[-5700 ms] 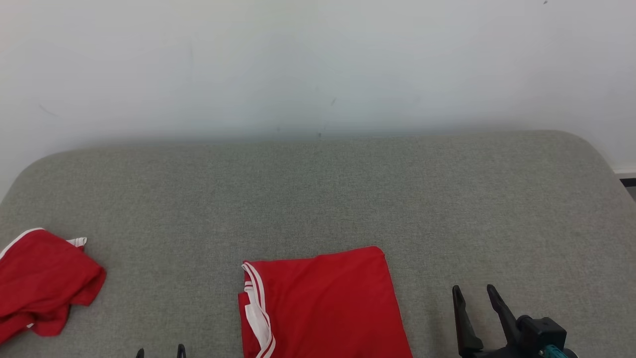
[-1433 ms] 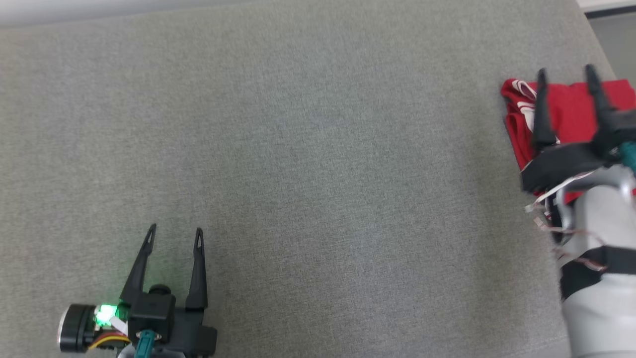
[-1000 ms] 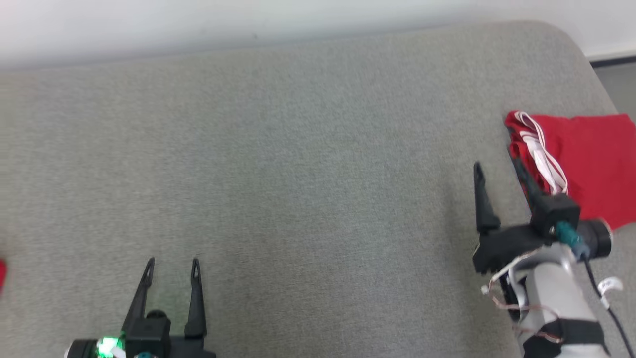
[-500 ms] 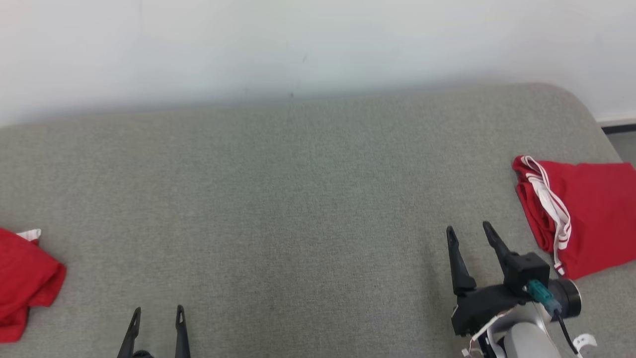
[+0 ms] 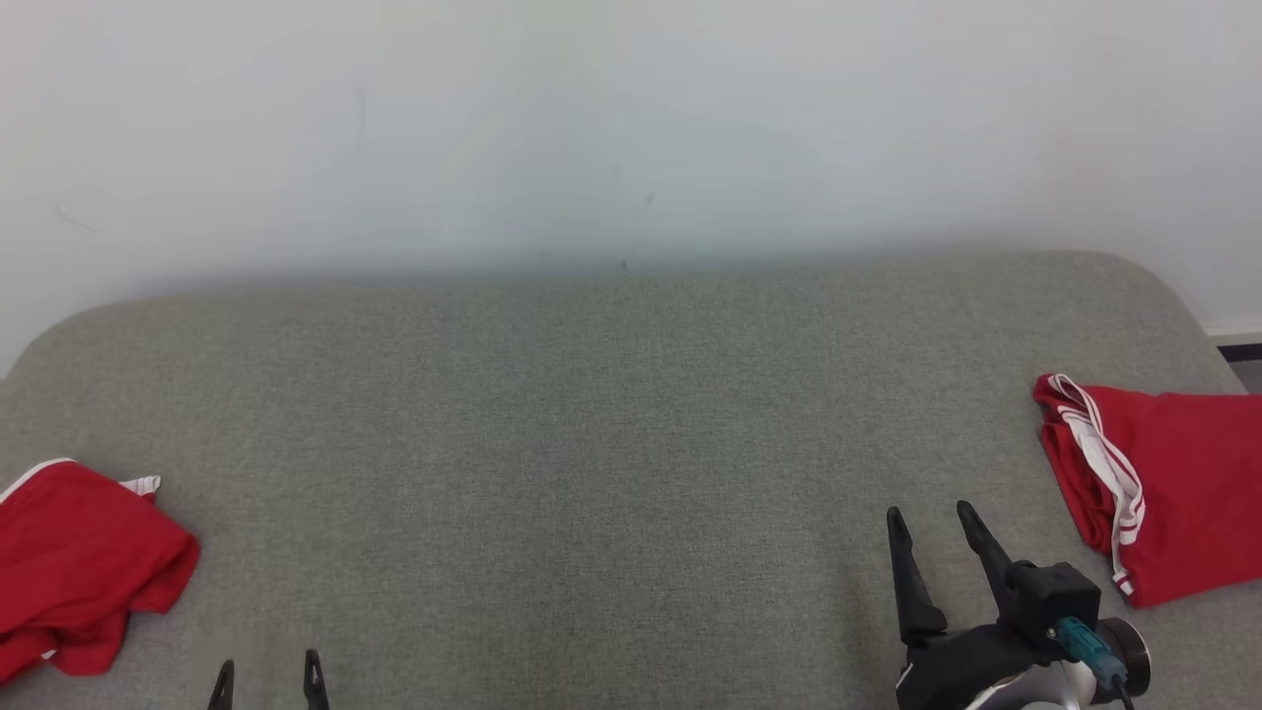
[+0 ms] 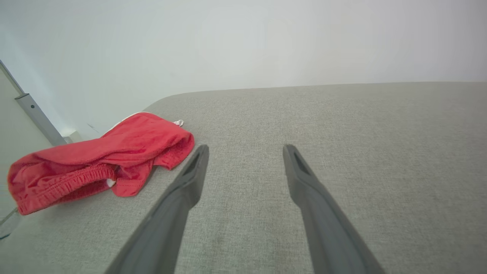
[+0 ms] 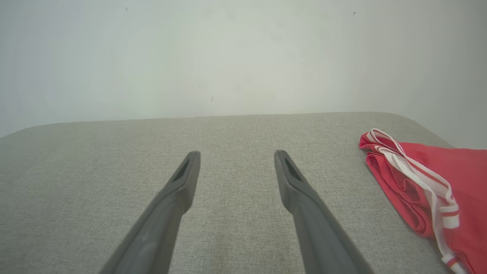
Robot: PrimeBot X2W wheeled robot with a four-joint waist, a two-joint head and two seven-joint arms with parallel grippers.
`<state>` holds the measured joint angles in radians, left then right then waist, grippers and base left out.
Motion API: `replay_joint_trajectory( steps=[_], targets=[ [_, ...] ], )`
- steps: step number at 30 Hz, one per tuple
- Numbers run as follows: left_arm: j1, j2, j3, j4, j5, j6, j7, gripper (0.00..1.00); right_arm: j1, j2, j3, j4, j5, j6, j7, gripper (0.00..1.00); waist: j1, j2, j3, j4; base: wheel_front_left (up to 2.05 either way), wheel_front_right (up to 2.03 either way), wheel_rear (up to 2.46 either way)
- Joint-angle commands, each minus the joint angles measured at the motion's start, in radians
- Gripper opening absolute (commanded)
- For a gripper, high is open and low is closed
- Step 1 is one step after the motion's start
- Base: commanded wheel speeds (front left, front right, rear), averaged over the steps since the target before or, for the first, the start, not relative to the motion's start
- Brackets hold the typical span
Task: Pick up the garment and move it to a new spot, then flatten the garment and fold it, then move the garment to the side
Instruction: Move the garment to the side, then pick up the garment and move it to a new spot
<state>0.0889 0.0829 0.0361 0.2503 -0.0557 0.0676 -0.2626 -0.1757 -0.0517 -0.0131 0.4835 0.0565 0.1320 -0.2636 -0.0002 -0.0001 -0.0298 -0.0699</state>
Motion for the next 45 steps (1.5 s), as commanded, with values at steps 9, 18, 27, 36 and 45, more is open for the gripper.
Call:
replay_joint_trajectory(
  steps=[9, 18, 27, 36, 45],
  targets=[
    [0.034, -0.013, 0.034, 0.002, 0.011, -0.028, -0.003, 1.0, 0.038, 0.001, 0.004, -0.01, 0.016, -0.002, -0.001, 1.0, 0.0002, 0.0001, -0.017, 0.0, 0.0, 0.0, 0.0],
    [0.028, -0.022, 0.048, -0.003, 0.02, -0.037, -0.003, 1.0, 0.053, 0.001, 0.004, -0.008, 0.001, -0.002, -0.001, 1.0, 0.0002, 0.0001, -0.022, 0.004, 0.0, 0.0, 0.0],
    [0.022, -0.029, 0.05, -0.002, 0.009, -0.035, -0.003, 1.0, 0.051, 0.002, 0.016, -0.007, 0.014, -0.002, -0.001, 1.0, 0.0002, 0.0001, -0.004, 0.045, 0.0, 0.0, 0.0],
    [0.012, -0.031, 0.068, -0.002, 0.014, -0.034, -0.003, 1.0, 0.049, 0.002, 0.046, -0.008, 0.043, -0.002, -0.001, 1.0, 0.0002, 0.0001, 0.017, 0.171, 0.0, 0.0, 0.0],
    [0.021, -0.031, 0.113, 0.009, 0.018, -0.033, -0.003, 1.0, 0.043, 0.001, 0.074, -0.011, 0.058, -0.002, 0.0, 1.0, 0.0002, 0.0001, 0.035, 0.375, 0.0, 0.0, 0.0]
  ],
)
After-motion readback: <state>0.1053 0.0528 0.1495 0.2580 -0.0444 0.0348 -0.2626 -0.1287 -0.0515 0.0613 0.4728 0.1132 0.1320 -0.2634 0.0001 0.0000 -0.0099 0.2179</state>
